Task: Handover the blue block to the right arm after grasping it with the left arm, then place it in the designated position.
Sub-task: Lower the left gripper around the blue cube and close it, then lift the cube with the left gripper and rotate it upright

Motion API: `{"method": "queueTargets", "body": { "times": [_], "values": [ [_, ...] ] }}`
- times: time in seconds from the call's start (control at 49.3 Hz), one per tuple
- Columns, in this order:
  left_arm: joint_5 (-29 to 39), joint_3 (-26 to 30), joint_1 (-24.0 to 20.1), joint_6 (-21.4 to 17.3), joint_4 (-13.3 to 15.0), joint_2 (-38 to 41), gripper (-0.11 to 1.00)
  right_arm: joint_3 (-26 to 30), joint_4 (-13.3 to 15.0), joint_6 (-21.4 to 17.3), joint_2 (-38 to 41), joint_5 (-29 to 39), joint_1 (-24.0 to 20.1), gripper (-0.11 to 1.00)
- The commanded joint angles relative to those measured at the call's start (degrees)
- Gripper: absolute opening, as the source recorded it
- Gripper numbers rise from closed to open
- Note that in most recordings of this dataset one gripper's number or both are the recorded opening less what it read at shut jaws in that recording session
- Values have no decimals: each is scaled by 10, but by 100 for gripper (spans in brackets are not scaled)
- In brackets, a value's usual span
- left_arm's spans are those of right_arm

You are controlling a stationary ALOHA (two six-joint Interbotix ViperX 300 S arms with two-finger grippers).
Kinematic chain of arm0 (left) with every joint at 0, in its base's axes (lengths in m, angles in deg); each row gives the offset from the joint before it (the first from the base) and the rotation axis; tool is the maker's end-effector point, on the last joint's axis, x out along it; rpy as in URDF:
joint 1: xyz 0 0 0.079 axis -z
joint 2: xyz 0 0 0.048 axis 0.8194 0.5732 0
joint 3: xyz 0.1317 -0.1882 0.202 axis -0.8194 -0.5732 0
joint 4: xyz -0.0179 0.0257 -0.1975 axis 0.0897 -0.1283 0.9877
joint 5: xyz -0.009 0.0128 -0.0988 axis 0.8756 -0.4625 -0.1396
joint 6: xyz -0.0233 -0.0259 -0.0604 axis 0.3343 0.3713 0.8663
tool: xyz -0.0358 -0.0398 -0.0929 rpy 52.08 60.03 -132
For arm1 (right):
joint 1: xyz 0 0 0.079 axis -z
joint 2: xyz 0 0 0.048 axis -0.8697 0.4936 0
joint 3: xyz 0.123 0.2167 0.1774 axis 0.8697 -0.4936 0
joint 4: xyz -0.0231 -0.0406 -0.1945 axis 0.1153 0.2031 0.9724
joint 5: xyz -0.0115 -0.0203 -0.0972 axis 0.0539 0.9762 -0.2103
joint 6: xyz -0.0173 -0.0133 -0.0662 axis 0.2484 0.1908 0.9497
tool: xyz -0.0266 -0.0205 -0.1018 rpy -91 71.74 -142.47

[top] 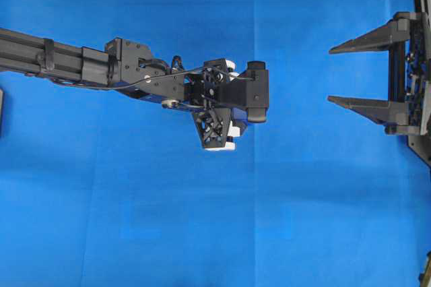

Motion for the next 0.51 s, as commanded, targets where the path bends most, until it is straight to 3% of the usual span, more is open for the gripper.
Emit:
{"method": "queueTargets", "body": {
  "times": [0.0,0.243,0.486],
  "values": [
    [-2,4,-2,0,-2,-14,48,7,-2,-1,4,-3,1,97],
    [4,8,-2,-2,-2,-25,48,7,-2,-1,4,-3,1,97],
    [52,13,1,-4,-2,-79,48,8,-2,-1,4,-4,1,97]
  ]
}}
